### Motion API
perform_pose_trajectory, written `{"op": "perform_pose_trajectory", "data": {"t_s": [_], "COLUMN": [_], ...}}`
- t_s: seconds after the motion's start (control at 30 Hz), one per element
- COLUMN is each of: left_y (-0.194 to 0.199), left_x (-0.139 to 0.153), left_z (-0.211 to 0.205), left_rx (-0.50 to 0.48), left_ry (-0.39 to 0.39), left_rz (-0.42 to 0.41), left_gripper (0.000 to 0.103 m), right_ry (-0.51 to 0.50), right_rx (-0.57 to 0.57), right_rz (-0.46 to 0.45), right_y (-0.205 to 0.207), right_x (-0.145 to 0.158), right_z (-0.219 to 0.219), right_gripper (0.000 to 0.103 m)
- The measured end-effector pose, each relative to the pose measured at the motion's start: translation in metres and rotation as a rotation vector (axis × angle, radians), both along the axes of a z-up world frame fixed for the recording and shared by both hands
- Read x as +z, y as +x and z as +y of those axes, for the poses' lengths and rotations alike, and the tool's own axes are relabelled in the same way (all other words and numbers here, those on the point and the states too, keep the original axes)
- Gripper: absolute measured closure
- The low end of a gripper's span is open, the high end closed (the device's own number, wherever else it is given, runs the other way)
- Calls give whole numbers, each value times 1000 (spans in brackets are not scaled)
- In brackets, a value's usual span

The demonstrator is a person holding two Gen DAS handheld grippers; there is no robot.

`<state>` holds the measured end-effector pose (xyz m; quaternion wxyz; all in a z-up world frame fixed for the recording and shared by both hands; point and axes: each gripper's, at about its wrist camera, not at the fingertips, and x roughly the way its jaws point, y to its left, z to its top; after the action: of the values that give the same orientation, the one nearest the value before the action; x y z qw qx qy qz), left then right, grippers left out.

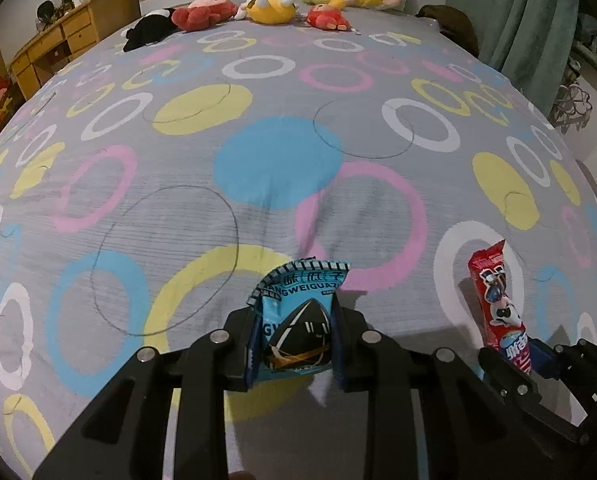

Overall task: Collect trash
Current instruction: 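Grasp the blue snack packet with the left tool while the right tool grasps the red candy stick, then carry the blue packet and red candy stick down over the trash bag with both tools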

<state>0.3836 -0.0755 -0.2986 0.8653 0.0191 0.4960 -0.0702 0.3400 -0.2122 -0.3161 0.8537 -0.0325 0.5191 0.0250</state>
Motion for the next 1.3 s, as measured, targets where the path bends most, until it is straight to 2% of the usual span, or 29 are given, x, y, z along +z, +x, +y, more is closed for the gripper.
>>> {"op": "perform_pose_trajectory", "data": {"t_s": [0.67,1.3], "left_y": [-55,-113], "left_x": [36,69], "left_z": [4,4], "left_rx": [-17,-43], "left_ry": [31,20], "left_rz": [-84,-155], "left_gripper": [76,76], "right_ry": [33,40], "right_rx": [-1,-21], "right_rz": [-75,-143], "right_y": [-62,-139], "right_x": [40,79], "right_z": [0,-9], "right_gripper": [79,79]}}
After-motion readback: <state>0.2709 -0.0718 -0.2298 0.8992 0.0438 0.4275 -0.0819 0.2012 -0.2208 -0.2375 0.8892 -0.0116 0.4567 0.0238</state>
